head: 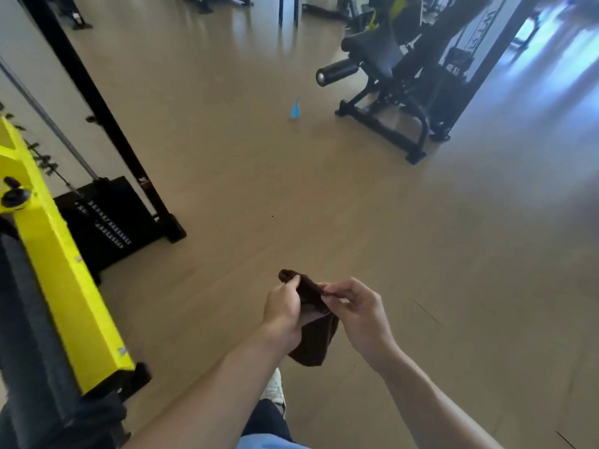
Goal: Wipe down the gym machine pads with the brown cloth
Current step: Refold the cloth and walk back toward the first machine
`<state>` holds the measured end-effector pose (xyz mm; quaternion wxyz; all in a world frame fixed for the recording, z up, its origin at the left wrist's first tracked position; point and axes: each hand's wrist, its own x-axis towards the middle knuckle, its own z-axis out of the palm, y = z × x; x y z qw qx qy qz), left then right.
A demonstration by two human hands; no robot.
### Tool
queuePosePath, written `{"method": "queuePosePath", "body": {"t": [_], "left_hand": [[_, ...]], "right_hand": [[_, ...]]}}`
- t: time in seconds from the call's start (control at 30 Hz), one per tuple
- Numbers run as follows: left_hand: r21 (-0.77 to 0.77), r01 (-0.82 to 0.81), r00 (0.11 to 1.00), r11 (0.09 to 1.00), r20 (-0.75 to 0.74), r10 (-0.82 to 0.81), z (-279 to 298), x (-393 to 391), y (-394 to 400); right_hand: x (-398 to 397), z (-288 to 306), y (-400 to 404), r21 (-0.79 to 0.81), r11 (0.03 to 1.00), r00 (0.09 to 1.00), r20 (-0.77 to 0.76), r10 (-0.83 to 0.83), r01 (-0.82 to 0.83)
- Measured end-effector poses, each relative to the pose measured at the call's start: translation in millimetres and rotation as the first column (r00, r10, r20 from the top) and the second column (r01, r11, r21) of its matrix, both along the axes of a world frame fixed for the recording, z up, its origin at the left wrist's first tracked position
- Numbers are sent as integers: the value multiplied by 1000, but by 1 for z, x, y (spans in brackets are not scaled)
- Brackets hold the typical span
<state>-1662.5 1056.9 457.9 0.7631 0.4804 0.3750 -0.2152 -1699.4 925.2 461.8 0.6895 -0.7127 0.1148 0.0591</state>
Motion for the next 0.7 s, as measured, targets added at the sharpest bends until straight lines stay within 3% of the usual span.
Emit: {"method": "queuePosePath", "body": {"t": [0.23, 0.4, 0.47, 0.53, 0.63, 0.7], "left_hand": [[39, 133, 990, 990, -51, -131, 14, 111, -36], [100, 313, 949, 944, -68, -308, 9, 187, -77], [197, 432, 902, 880, -63, -428, 3, 222, -96], [391, 517, 839, 761, -57, -541, -1, 259, -116], [623, 519, 767, 586, -37, -640, -7, 313, -151], [677, 543, 707, 496, -51, -705, -6, 344, -180]], "right_hand": [[95, 7, -46, -287, 940, 982, -42, 182, -187], [163, 6, -88, -267, 962, 998, -1, 55, -53], [196, -1, -113, -278, 960, 1000, -5, 18, -19], [229, -5, -142, -326, 945, 999, -25, 33, -39], [281, -10, -192, -328, 939, 993, -74, 89, -108], [317, -12, -227, -367, 916, 986, -92, 139, -163]]}}
